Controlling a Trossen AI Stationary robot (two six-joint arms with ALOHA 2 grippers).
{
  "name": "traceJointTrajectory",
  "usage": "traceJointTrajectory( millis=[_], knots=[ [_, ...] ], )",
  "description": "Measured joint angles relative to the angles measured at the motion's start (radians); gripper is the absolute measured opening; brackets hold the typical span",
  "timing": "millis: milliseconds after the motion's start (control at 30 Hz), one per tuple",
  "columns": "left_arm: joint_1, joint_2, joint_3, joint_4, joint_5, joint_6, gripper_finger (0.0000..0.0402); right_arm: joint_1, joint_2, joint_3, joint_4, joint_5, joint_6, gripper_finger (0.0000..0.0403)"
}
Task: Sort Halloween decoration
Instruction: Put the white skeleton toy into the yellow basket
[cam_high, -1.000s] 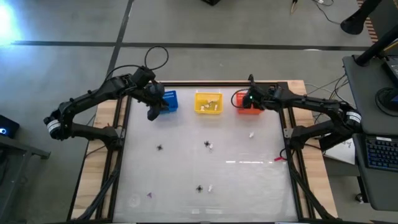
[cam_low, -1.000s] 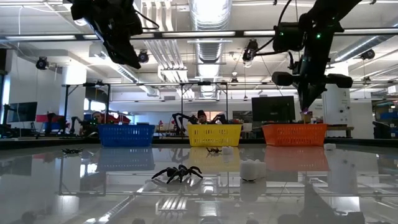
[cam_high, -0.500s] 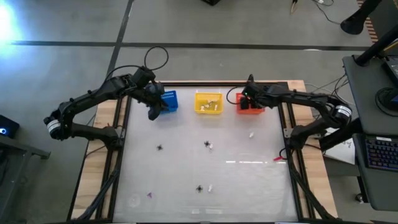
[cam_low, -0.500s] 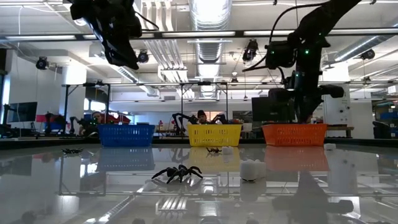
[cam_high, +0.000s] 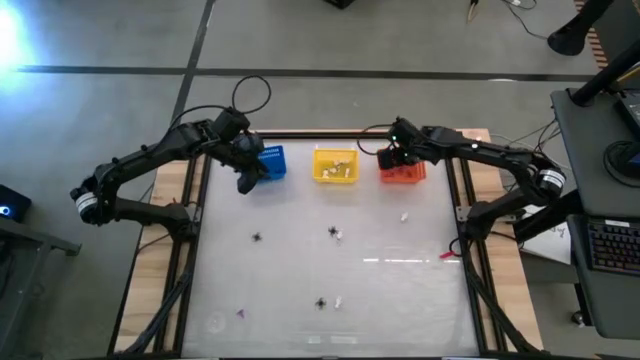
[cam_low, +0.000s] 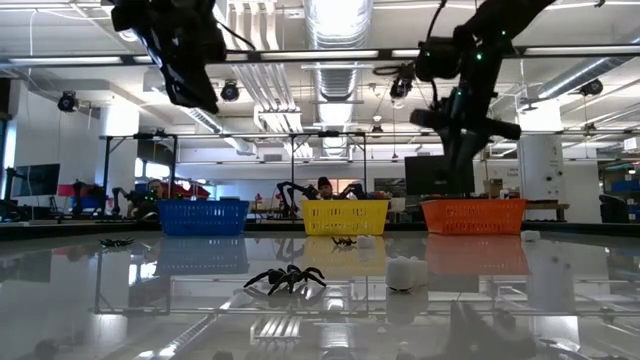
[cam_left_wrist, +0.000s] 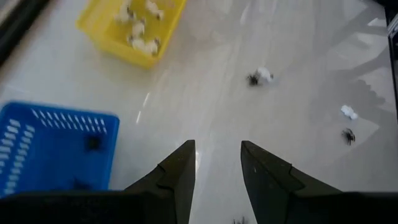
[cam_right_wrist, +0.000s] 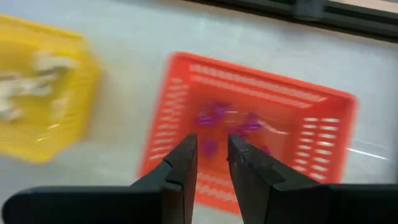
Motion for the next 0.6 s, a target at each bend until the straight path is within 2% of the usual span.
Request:
traceJointTrajectory(
  millis=[100, 333, 600],
  knots=[
    [0.0, 0.0, 0.0, -0.05, 0.0, 0.0, 0.0111, 0.018, -0.001, 0.05, -0.034, -0.056, -0.001, 0.0082],
    [0.0, 0.0, 0.0, -0.115, -0.005, 0.007, 0.0111, 0.145, -0.001, 0.12, -0.25, -0.059, 0.104, 0.0082],
    [0.0, -0.001, 0.0, -0.169, -0.004, 0.035, 0.0111, 0.286, 0.002, 0.123, -0.251, -0.059, 0.253, 0.0082]
  ],
)
